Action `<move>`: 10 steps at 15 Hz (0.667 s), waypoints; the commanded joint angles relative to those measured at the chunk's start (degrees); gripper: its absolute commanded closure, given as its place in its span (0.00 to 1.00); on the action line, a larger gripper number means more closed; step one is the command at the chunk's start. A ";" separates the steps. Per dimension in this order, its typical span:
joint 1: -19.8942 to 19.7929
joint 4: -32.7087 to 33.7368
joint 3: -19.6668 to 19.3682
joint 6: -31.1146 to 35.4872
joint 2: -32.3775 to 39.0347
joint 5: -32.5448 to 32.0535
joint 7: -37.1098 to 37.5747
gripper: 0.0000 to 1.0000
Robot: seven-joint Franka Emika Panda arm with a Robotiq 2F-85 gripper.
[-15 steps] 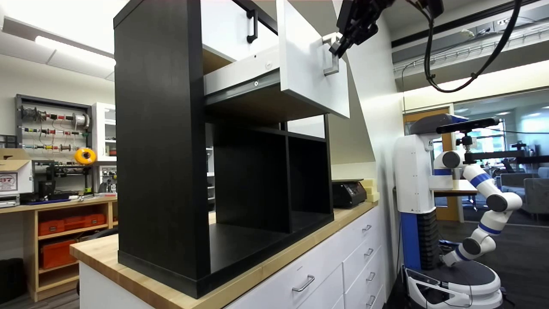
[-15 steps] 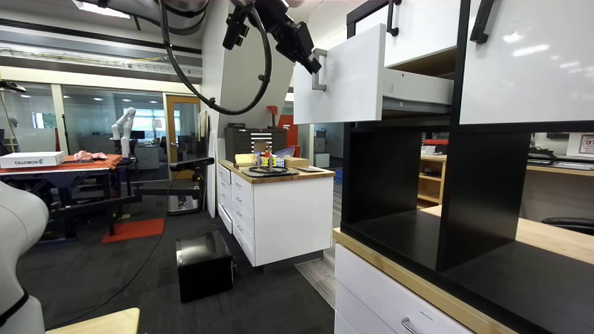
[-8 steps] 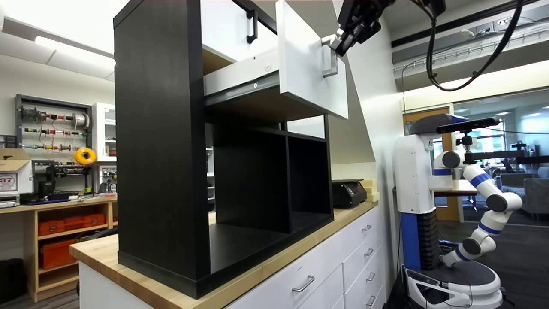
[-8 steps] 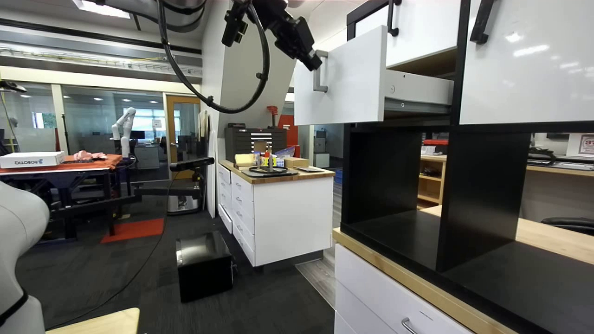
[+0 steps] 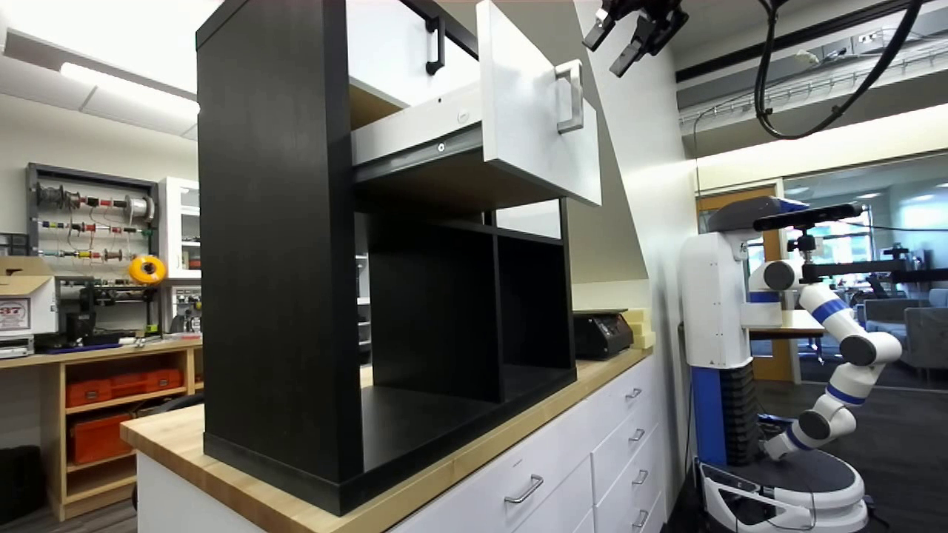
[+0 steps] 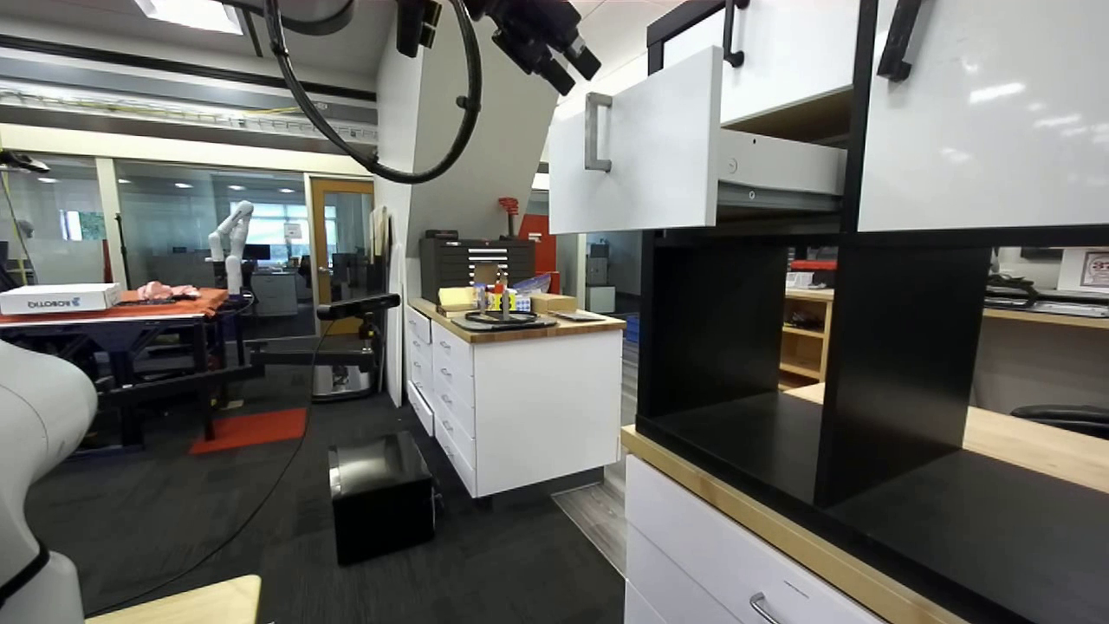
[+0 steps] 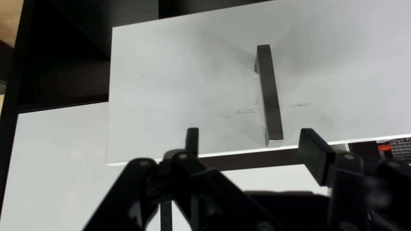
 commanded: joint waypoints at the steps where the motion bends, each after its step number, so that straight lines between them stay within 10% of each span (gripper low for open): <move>1: -1.01 0.28 0.79 -3.00 -1.19 1.70 0.40 0.00; 10: 0.40 8.06 1.76 -21.72 1.18 3.53 -1.43 0.00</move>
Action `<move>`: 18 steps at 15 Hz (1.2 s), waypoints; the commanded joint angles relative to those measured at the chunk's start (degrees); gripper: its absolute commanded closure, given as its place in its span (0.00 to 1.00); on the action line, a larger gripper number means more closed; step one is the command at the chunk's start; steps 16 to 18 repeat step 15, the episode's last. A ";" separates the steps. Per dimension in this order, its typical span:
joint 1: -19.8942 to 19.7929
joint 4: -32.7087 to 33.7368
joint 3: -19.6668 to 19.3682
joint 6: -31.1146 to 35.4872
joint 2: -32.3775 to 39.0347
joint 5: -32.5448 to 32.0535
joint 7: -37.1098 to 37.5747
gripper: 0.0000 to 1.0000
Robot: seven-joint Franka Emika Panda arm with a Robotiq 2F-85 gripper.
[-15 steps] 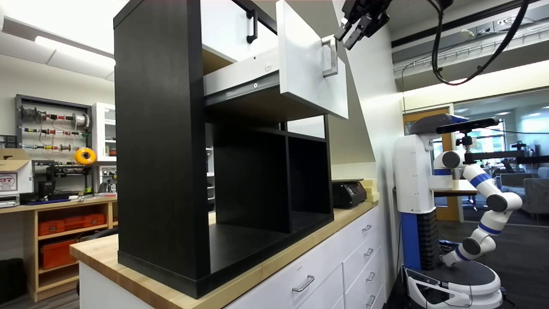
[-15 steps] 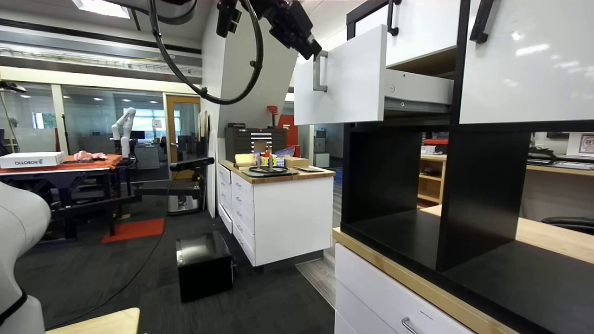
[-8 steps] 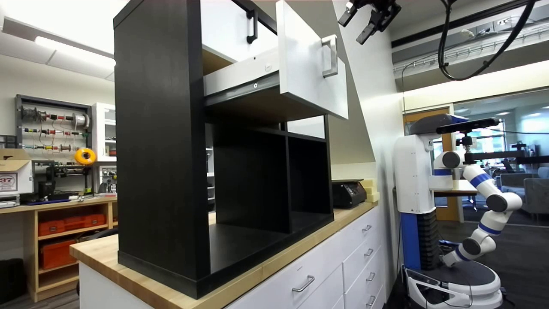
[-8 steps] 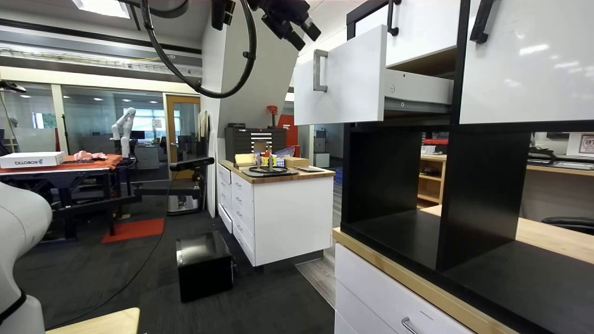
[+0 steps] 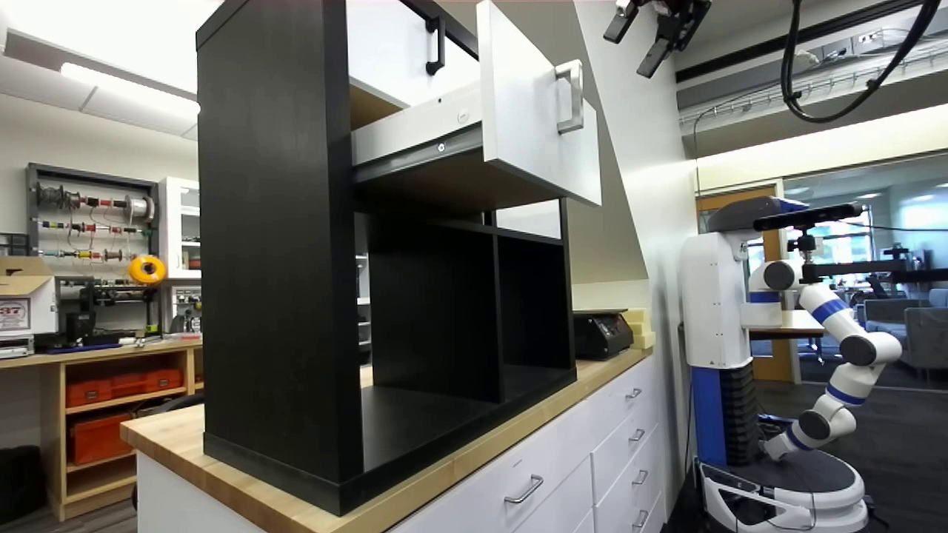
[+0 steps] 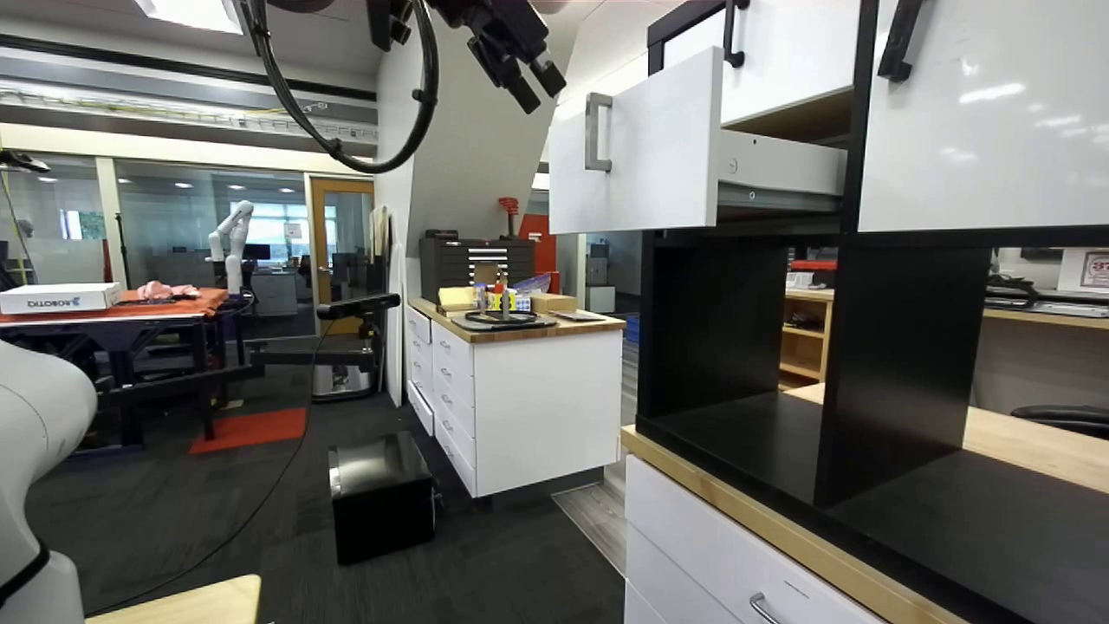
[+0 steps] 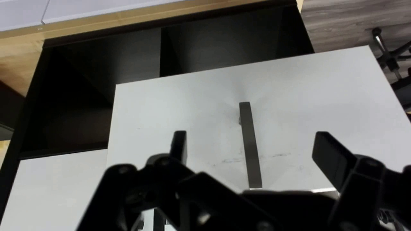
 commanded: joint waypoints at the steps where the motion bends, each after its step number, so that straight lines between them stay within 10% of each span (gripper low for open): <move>1: -0.22 5.30 0.52 -8.88 1.69 0.24 -1.09 0.00; 18: -0.15 6.87 0.66 -13.01 2.48 0.05 -0.36 0.00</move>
